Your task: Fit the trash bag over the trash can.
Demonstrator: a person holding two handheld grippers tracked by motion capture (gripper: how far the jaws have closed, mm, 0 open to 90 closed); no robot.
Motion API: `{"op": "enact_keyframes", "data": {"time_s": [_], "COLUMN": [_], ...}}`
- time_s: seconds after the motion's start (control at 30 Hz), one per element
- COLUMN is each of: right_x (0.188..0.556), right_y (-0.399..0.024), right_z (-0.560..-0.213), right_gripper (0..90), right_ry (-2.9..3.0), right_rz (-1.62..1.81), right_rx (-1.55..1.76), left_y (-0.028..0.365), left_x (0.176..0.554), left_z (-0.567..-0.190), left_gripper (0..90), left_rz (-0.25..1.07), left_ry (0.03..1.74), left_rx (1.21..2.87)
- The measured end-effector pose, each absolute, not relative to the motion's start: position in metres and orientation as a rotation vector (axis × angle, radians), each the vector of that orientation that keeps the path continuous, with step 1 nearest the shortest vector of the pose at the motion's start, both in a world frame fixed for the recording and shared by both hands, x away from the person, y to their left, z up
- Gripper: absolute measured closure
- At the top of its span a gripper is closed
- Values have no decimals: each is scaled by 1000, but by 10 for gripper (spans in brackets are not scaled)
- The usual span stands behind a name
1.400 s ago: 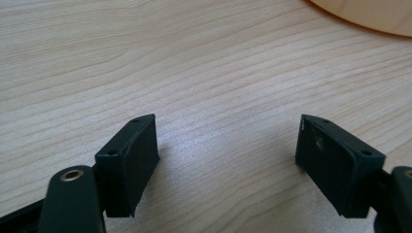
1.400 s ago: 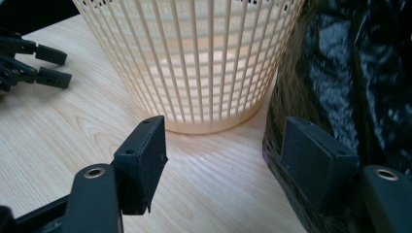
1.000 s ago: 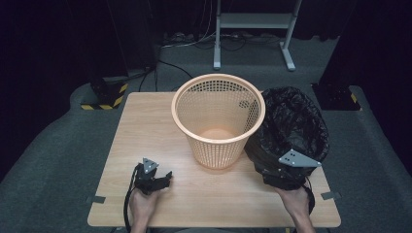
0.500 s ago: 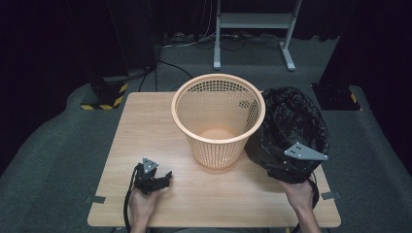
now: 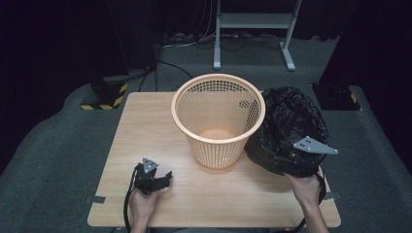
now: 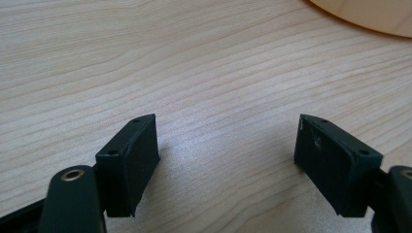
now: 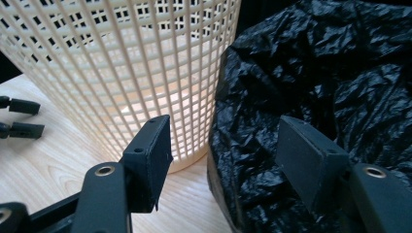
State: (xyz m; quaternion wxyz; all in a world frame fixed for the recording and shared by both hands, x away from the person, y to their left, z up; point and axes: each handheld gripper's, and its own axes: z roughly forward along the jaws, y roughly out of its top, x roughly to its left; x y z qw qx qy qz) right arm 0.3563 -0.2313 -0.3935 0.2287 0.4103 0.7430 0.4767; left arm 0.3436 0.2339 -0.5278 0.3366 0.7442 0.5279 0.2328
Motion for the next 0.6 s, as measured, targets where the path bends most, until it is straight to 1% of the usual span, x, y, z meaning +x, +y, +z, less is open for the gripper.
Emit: {"op": "enact_keyframes", "data": {"time_s": [0.6], "right_x": [375], "right_y": [-244], "right_z": [-384], "right_gripper": [367], "right_ry": [2037], "right_rz": [1265], "right_rx": [1173], "left_y": [234], "left_x": [344], "left_z": [-528], "left_gripper": [245], "left_rz": [608], "left_ry": [1372], "left_rx": [1945]}}
